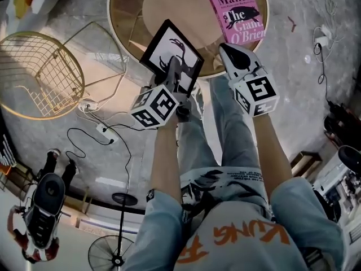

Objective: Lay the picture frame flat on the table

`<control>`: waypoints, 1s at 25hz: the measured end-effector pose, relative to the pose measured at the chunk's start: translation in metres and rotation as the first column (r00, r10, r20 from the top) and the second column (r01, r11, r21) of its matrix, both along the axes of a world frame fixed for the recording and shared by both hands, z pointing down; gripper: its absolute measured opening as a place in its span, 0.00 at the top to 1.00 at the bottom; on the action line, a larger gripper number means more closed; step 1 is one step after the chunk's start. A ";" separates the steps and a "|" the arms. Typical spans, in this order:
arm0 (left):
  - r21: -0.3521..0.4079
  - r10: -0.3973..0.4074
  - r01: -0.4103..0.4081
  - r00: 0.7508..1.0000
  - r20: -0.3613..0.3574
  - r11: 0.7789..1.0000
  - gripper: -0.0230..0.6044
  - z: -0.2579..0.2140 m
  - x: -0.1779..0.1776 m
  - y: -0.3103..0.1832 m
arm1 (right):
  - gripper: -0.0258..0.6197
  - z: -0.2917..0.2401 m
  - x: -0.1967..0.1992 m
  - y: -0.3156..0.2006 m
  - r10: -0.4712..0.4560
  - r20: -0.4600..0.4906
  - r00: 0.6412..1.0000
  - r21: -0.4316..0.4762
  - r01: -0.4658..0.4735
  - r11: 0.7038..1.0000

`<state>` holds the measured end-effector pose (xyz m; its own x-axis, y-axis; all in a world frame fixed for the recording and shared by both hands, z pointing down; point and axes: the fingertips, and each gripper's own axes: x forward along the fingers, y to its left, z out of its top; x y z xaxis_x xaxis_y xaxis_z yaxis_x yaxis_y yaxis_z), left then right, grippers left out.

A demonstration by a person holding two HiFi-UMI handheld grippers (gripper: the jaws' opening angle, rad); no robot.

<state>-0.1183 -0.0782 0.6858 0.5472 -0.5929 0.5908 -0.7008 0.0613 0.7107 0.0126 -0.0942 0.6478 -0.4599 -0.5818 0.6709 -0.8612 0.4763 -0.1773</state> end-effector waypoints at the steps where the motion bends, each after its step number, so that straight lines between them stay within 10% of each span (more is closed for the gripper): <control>1: -0.004 0.002 -0.002 1.000 -0.014 1.000 0.92 0.007 0.001 -0.004 | 0.96 0.006 0.002 0.000 0.005 0.000 1.000 -0.003 -0.005 1.000; 16: -0.068 0.043 -0.055 0.986 -0.161 0.996 0.92 0.062 0.020 -0.067 | 0.96 0.062 0.009 0.000 0.012 0.040 0.999 -0.062 -0.009 0.998; 25: -0.180 0.081 -0.096 0.993 -0.089 0.979 0.88 0.093 0.007 -0.079 | 0.96 0.073 0.011 -0.010 0.011 0.044 0.999 -0.075 -0.007 0.997</control>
